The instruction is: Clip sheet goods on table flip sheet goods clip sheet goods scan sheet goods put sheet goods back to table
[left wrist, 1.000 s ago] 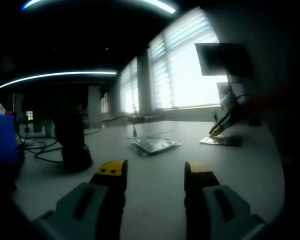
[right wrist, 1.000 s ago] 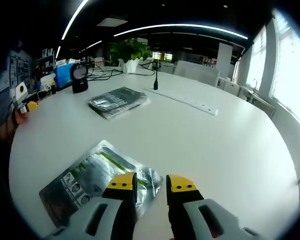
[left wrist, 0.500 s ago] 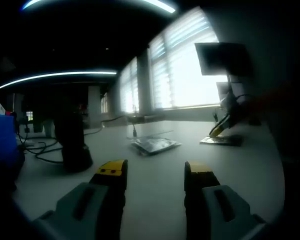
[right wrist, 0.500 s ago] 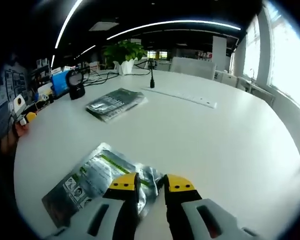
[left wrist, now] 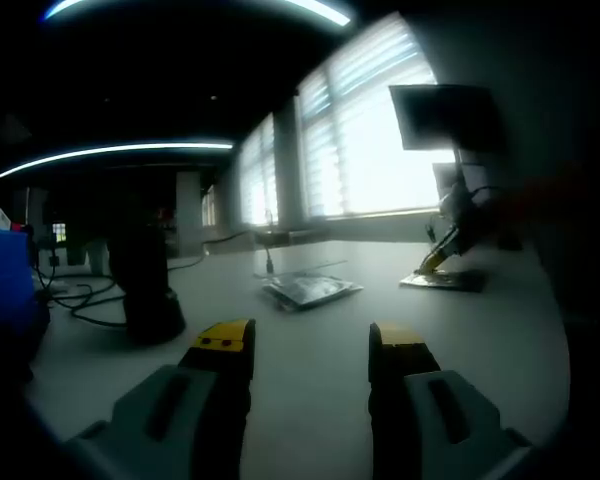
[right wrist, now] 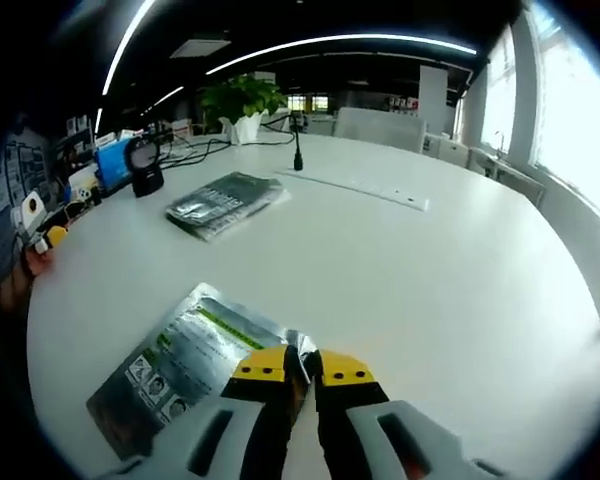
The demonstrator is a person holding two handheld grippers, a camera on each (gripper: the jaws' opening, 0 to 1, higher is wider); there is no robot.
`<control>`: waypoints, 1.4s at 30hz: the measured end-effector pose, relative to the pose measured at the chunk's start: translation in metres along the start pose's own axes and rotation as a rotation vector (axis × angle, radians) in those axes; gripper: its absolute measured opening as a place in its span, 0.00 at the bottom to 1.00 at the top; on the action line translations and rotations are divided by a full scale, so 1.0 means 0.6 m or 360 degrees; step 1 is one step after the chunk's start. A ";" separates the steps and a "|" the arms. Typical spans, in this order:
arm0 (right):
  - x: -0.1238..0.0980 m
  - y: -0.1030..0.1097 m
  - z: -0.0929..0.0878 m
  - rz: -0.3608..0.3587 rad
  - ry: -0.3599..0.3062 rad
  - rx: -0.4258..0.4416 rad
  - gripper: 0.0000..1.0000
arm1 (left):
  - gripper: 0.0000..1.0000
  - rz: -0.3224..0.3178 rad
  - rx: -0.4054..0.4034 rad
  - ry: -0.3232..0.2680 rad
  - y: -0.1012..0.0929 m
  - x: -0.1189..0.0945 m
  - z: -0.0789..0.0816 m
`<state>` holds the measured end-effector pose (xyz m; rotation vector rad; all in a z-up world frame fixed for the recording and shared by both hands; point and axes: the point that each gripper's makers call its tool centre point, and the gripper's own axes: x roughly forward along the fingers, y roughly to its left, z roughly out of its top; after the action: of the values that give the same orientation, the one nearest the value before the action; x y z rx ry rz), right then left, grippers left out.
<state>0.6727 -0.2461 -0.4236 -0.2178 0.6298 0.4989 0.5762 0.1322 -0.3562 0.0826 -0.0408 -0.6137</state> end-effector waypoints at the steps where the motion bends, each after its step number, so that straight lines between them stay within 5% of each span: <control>1: 0.000 0.001 0.000 -0.0005 0.0003 -0.0009 0.01 | 0.38 0.0000 0.0000 -0.0001 0.000 0.000 0.000; 15: -0.009 0.019 0.003 0.0065 -0.0047 0.0166 0.00 | 0.38 0.0000 0.0000 0.0003 0.001 0.000 -0.001; 18: -0.017 0.025 0.012 0.0086 -0.0107 0.0161 0.00 | 0.38 0.0001 -0.0002 0.0001 0.001 0.000 0.000; 24: -0.050 0.044 0.056 0.0162 -0.0315 0.0422 0.00 | 0.38 -0.0003 -0.0004 -0.0001 0.000 0.000 0.000; 31: -0.091 0.074 0.088 0.0223 -0.0415 0.0623 0.00 | 0.38 -0.0004 0.0000 0.0001 -0.001 -0.001 0.000; 42: -0.143 0.132 0.138 0.0361 -0.0689 0.0637 0.00 | 0.38 -0.0016 0.0012 0.0009 -0.008 -0.001 -0.001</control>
<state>0.6151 -0.1819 -0.3093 0.3382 0.3188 0.6037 0.5727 0.1288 -0.3571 0.0920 -0.0376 -0.6231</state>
